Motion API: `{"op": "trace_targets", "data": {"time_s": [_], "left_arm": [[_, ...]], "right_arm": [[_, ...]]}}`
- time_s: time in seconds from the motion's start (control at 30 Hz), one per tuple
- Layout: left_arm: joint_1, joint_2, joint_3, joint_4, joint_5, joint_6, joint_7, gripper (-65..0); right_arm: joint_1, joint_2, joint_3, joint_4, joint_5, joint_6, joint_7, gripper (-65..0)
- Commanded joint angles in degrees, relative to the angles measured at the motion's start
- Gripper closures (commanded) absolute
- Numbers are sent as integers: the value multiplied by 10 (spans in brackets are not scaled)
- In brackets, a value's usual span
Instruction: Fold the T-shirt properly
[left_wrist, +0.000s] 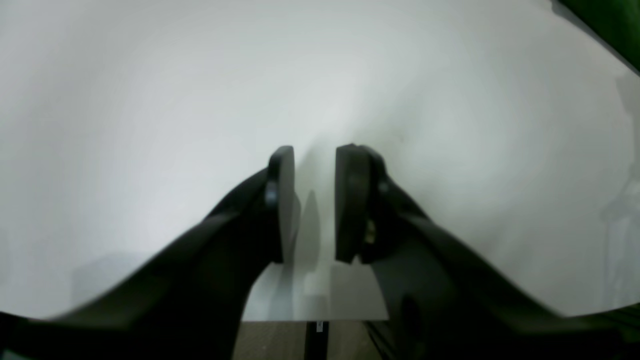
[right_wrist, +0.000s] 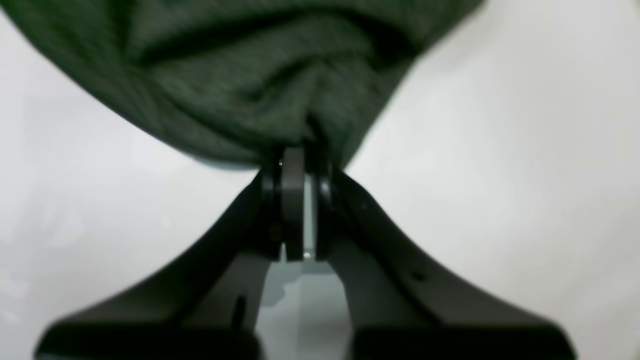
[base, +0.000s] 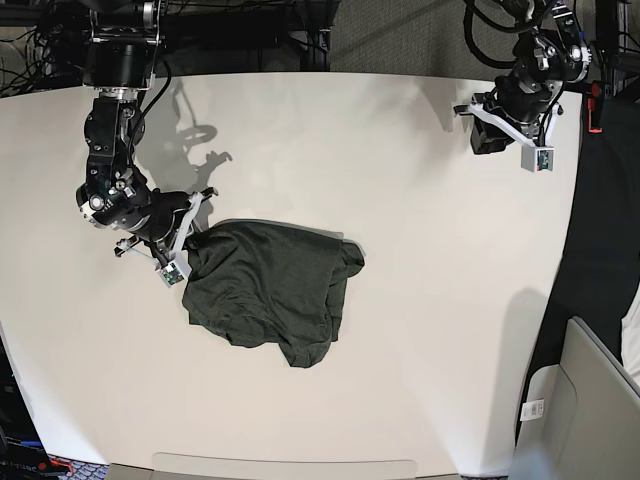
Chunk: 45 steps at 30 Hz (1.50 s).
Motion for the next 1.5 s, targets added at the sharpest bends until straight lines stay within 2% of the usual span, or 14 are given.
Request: {"op": "trace_targets", "data": {"time_s": [0.0,0.2,0.3,0.5,0.63,0.8,0.9,1.13,1.27,1.47], "left_arm": [[9,-4,-3,14,-6,-2,-11,-133],[45,-4,-3,20,-6,-2,-11,-133],[65,-3,-20,21,-6,-2,-11,-133],[92,-2,-79,21,-6,-2,-11,-133],[103,-2,-103,21,-6,-3,-11,-133],[103,-3,-127,21,-6,-4,-9,-133],[103,-4,-129,21,-6,-4,-7,-133],[103,-5,-132,20,-6,-4,-6,-133],[103,-5,-132,20,-6,-4,-6,-133],[103,-6,-129,20,-6,-4,-4,-133]], "right_arm": [[24,4,1,2,8,1,15,-14],[38,3,3,-20,8,1,16,-14],[44,-7,2,-42,3,1,44,-14],[60,-33,3,-89,-76,1,73,-14],[63,-47,3,-89,-100,1,85,-14],[63,-49,3,-86,-111,-68,101,-14],[64,-49,4,-84,-111,-77,101,-14],[28,-45,22,2,-110,-77,97,-14],[-13,-49,61,80,-109,-75,51,-14],[-116,-48,63,190,-101,-74,35,-14]]}}
